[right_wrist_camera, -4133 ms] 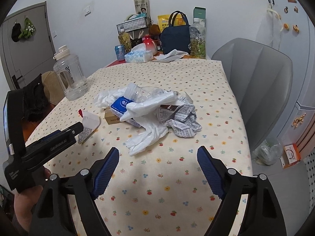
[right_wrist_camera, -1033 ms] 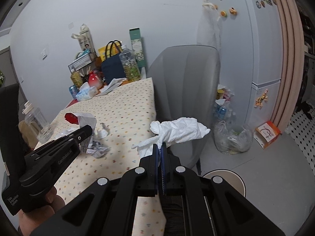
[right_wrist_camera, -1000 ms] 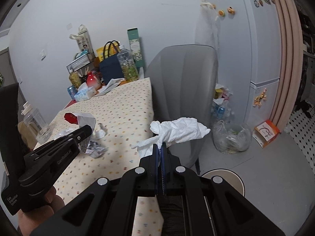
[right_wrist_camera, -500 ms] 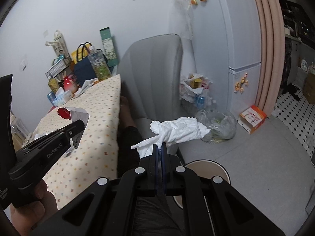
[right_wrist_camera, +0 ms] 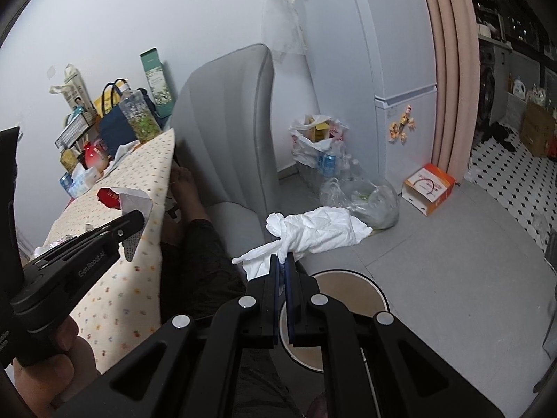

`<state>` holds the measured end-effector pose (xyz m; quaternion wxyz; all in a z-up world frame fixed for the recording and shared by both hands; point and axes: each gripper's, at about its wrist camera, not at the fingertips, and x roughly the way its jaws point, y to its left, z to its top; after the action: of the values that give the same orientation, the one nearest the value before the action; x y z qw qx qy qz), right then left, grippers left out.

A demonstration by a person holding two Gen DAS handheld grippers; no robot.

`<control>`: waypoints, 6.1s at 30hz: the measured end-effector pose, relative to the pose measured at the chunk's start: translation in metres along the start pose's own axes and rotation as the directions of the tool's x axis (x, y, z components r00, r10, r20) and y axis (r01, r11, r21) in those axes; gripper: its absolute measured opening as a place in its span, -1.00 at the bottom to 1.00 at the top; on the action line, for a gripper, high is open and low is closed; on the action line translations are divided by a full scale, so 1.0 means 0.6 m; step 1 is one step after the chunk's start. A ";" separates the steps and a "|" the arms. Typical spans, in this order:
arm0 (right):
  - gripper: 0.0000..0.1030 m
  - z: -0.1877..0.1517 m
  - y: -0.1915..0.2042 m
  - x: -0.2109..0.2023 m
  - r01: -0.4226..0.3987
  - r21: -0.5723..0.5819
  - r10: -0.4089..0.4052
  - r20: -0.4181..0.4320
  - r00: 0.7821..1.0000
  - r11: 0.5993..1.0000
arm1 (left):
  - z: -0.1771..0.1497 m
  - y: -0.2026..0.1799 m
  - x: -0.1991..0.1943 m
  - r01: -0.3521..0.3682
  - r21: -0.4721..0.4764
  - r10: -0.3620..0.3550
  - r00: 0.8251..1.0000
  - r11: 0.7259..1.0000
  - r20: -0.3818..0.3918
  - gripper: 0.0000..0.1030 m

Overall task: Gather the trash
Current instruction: 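Carry the wrapper and tissue in both tools over to the beige trash bin, then open the right tool to drop the tissue while the left tool drops the wrapper into the bin, then move both open tools back from the bin to the table, then grasp the blue-and-white tissue packet with the left tool while the right tool grasps a white paper strip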

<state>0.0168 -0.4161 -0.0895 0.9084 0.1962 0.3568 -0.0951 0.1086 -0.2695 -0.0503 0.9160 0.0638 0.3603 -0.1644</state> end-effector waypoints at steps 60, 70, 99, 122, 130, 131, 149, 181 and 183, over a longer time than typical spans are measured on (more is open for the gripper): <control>0.72 0.008 -0.153 -0.030 0.181 0.157 -0.192 0.059 0.980 0.971 | -0.004 -0.115 0.073 0.144 0.058 -0.138 0.986 0.988 -0.097 0.51; 0.84 0.022 -0.087 -0.050 0.142 0.089 -0.151 0.101 0.983 0.986 | 0.014 -0.035 0.015 0.080 0.002 -0.080 0.997 0.997 -0.009 0.73; 0.85 0.014 0.216 -0.095 -0.009 -0.210 0.037 0.132 0.991 0.978 | -0.031 0.275 -0.167 -0.119 -0.299 0.174 0.971 0.947 0.163 0.88; 0.56 -0.042 0.399 -0.042 -0.223 -0.367 0.223 -0.041 0.974 0.903 | -0.139 0.500 -0.206 -0.231 -0.477 0.302 0.950 0.848 0.076 0.88; 0.34 -0.046 0.438 -0.011 -0.303 -0.360 0.281 -0.112 0.953 0.883 | -0.156 0.527 -0.185 -0.252 -0.499 0.309 0.951 0.829 0.034 0.84; 0.34 -0.046 0.443 -0.010 -0.310 -0.362 0.287 -0.115 0.951 0.879 | -0.157 0.529 -0.184 -0.253 -0.502 0.309 0.951 0.827 0.030 0.82; -0.17 -0.056 0.554 0.040 -0.415 -0.368 0.363 -0.206 0.909 0.832 | -0.165 0.572 -0.157 -0.232 -0.545 0.279 0.960 0.806 0.004 0.30; -0.84 -0.044 0.540 0.012 -0.421 -0.397 0.370 -0.203 0.907 0.816 | -0.129 0.542 -0.094 -0.162 -0.523 0.185 0.983 0.837 -0.008 -0.11; -0.84 -0.045 0.534 0.018 -0.414 -0.389 0.361 -0.206 0.910 0.823 | -0.125 0.539 -0.090 -0.165 -0.519 0.189 0.982 0.839 -0.007 -0.11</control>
<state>0.1083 -0.1150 -0.0223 0.9053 0.0680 0.3768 0.1837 0.1357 0.0651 -0.0689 0.9185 -0.1551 0.3631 0.0223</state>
